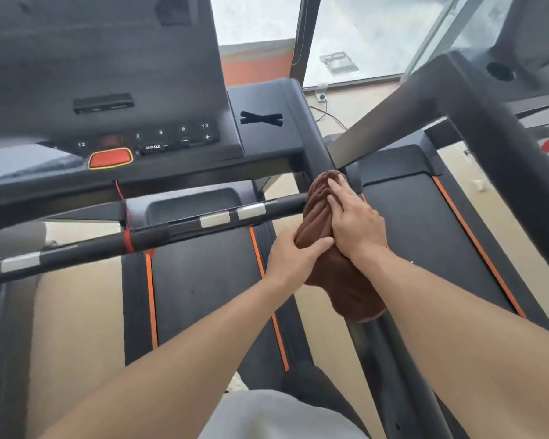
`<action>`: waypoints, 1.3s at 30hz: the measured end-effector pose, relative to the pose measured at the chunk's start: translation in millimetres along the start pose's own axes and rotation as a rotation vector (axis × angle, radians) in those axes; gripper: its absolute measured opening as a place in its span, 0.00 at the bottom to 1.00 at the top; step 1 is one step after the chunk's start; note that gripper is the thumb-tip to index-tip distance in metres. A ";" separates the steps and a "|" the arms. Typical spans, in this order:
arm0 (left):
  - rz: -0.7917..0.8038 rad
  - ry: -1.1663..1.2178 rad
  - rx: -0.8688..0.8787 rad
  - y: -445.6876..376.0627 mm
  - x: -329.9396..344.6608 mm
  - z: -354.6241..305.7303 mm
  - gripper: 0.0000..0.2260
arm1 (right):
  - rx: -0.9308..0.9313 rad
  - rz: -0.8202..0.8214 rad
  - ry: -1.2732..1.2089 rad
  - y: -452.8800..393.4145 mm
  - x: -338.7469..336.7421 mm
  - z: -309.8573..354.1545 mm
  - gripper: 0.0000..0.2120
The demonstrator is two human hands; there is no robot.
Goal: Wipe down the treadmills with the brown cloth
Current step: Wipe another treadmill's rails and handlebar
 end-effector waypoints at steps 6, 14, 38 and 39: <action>-0.364 -0.220 0.243 -50.9 -47.7 -74.9 0.13 | -0.047 -0.023 0.048 -89.9 12.7 21.2 0.22; -0.586 -0.835 0.476 -187.6 -89.6 -188.2 0.24 | -0.073 0.096 0.043 -244.9 33.7 49.0 0.26; -0.324 -1.211 0.346 -331.8 -109.7 -227.4 0.23 | 0.184 -0.064 -0.165 -407.3 46.3 53.5 0.16; -0.324 -1.236 0.398 -332.1 -107.6 -225.5 0.24 | 0.175 -0.066 -0.162 -404.5 46.0 52.7 0.16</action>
Point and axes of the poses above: each hand's wrist, its own y-axis away from the middle knuckle, its own x-axis out of the palm, z = x × y, the point moved 4 cm from there along -y, towards the middle knuckle, and after that the axes turned 9 degrees about -x, right-handed, at the moved point
